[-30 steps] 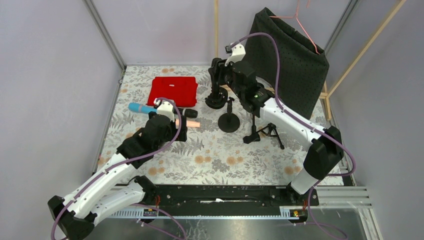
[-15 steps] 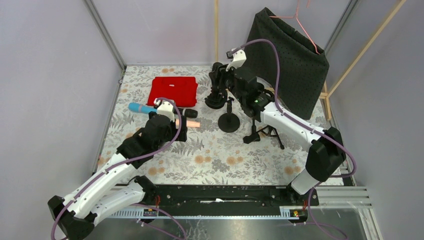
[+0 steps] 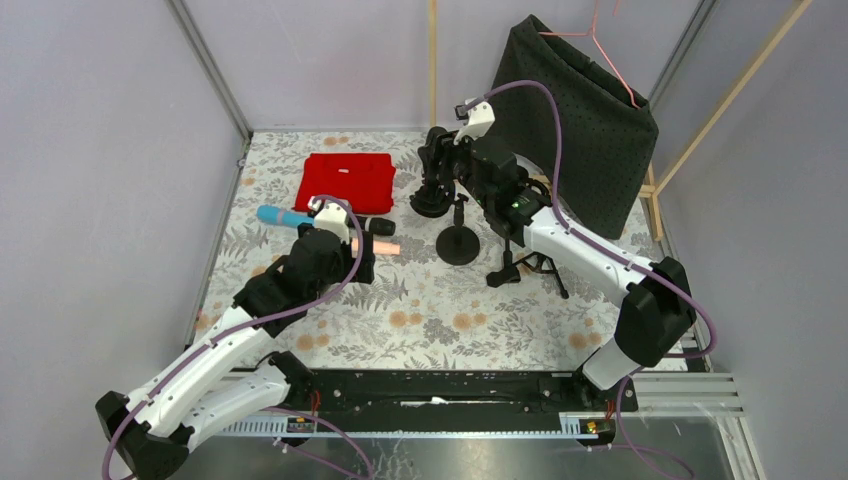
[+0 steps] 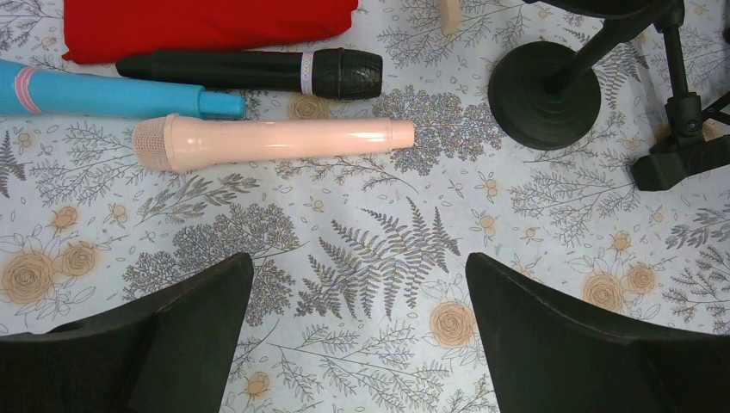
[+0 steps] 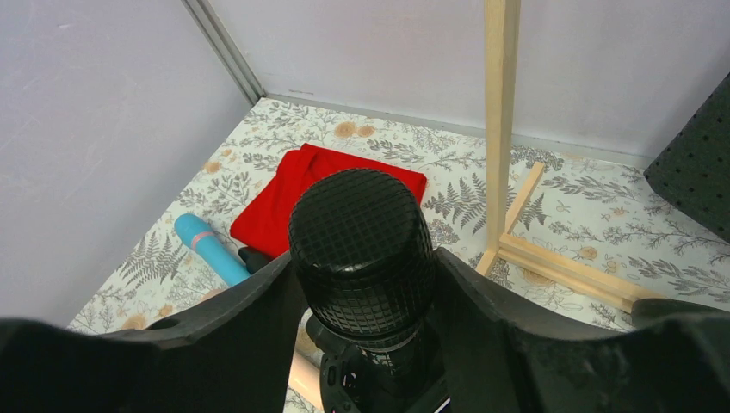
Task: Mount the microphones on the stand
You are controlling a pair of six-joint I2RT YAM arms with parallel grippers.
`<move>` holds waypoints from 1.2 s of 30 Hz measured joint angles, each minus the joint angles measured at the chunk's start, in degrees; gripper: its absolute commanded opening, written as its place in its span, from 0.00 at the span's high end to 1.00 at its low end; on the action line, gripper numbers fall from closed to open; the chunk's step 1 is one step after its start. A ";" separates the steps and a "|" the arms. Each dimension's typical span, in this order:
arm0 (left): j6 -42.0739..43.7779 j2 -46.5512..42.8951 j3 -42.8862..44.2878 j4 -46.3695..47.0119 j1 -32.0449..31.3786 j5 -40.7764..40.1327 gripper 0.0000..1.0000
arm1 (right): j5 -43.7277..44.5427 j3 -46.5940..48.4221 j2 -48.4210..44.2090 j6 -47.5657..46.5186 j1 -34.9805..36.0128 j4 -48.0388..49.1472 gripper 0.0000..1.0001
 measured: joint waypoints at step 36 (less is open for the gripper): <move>0.00 0.39 -0.02 0.00 0.20 0.74 0.01 | 1.99 -0.31 -8.52 -2.62 0.00 -2.60 0.00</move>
